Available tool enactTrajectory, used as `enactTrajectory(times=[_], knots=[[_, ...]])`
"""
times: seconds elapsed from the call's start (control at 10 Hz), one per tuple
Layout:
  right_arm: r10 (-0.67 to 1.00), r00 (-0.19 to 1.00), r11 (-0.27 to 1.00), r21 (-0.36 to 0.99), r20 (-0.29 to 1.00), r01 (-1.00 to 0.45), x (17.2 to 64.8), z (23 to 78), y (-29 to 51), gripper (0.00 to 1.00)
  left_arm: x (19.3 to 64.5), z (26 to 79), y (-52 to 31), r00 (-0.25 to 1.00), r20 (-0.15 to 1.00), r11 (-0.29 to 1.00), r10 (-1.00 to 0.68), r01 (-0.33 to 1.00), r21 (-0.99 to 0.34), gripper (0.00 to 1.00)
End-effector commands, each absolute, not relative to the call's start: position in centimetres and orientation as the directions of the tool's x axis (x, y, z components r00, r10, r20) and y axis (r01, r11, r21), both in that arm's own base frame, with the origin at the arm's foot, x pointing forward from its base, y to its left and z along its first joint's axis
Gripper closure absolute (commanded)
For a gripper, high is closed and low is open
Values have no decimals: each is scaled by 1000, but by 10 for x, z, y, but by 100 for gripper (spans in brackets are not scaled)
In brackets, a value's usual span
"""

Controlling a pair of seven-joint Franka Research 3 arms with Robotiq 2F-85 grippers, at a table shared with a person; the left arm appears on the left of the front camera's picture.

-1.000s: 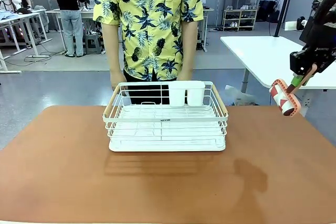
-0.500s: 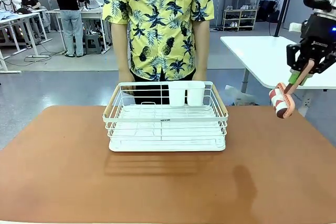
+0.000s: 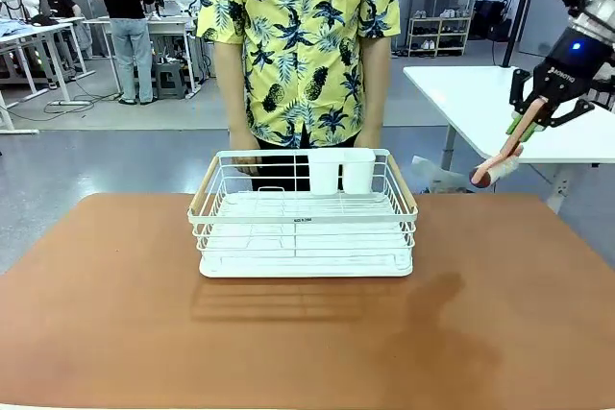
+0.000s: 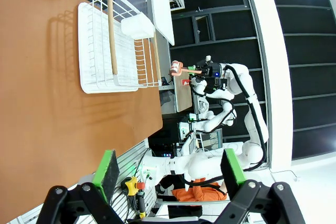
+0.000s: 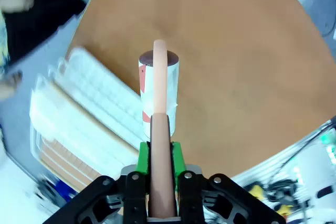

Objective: Clean the table.
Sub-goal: Place the Lint Roller down when the Dish drying rack is positioned in the middle of the table.

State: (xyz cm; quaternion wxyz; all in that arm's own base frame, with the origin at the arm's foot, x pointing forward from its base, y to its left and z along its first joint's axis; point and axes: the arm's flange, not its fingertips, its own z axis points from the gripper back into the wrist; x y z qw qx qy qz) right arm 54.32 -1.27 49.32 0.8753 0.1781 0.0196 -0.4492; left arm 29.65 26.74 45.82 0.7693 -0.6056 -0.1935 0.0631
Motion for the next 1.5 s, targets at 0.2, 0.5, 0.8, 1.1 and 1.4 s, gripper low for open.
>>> enactTrajectory(times=[0.2, 0.5, 0.8, 1.1, 1.4], knots=[[-779, 596, 533, 294, -194, 793, 543, 493, -13, 79, 296, 460, 270, 911, 245, 245, 331, 168, -955, 0], [-855, 496, 441, 292, -151, 849, 549, 477, -15, 79, 296, 460, 270, 911, 245, 245, 331, 168, -955, 0], [-896, 333, 215, 370, -292, 904, 552, 446, -18, 79, 296, 460, 270, 911, 245, 245, 331, 168, -955, 0], [-942, 266, 167, 399, -206, 901, 545, 404, -5, 79, 296, 460, 270, 911, 245, 245, 331, 168, -955, 0], [-952, 222, 112, 439, -209, 892, 551, 370, -5, 79, 296, 460, 270, 911, 245, 245, 331, 168, -955, 0]])
